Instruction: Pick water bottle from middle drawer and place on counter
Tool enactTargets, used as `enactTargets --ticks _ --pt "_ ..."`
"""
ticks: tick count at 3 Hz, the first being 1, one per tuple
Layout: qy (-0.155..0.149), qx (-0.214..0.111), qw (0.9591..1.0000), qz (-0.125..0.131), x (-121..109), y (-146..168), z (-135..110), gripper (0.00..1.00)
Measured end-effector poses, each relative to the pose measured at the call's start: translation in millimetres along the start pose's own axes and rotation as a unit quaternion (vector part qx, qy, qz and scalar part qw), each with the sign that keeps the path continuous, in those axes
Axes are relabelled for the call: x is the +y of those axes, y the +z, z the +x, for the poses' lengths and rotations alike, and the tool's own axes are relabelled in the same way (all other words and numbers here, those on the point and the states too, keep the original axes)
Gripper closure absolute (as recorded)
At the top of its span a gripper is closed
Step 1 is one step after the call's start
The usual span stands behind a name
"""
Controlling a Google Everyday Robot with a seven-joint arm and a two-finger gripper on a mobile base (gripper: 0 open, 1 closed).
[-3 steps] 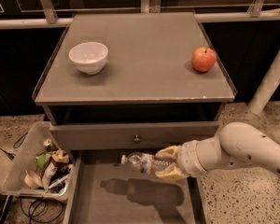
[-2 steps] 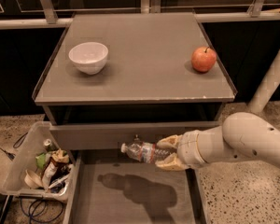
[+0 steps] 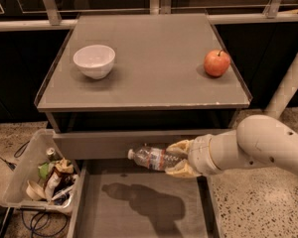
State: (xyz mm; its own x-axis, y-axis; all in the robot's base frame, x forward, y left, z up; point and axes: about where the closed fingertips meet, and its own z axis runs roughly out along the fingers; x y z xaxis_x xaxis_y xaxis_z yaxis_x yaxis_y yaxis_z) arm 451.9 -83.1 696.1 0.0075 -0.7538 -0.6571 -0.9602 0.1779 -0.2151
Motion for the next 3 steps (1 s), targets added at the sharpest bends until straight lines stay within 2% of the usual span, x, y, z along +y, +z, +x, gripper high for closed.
enactTargets --ticks 1,2,3 --pt "-0.026 0.011 0.9992 0.028 -10.5 -29.6 -35.7 1.00" --pt "-0.058 0.012 0.9965 0.060 -19.3 -71.7 -77.1 1.00" --pt "-0.078 0.001 0.9932 0.085 -41.7 -111.2 -107.4 1.00"
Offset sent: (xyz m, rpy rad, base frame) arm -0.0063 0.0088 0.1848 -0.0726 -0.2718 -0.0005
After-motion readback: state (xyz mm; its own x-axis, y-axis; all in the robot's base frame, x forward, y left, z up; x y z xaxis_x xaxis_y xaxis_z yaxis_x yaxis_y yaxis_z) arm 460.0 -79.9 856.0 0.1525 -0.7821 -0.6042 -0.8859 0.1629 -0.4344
